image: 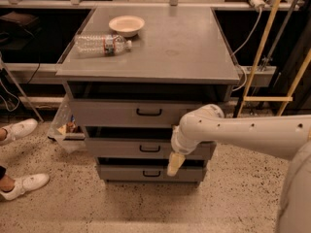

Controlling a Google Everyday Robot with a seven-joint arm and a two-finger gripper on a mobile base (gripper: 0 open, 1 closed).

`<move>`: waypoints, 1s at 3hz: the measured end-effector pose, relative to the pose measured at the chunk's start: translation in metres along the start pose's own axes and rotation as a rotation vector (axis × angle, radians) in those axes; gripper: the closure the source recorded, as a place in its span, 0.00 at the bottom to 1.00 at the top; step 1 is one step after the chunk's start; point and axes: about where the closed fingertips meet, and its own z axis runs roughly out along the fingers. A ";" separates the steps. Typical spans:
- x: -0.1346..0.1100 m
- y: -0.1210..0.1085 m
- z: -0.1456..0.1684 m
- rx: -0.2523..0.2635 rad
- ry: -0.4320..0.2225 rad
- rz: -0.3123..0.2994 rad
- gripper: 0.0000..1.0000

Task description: Open middle drawer

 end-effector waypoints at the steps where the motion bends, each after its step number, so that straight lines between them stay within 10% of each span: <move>1: 0.004 -0.003 -0.002 0.009 0.009 -0.006 0.00; 3: 0.060 -0.026 0.056 -0.081 0.065 0.103 0.00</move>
Offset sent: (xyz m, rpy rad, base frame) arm 0.0254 -0.0243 -0.0369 -0.0295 0.0742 -0.0426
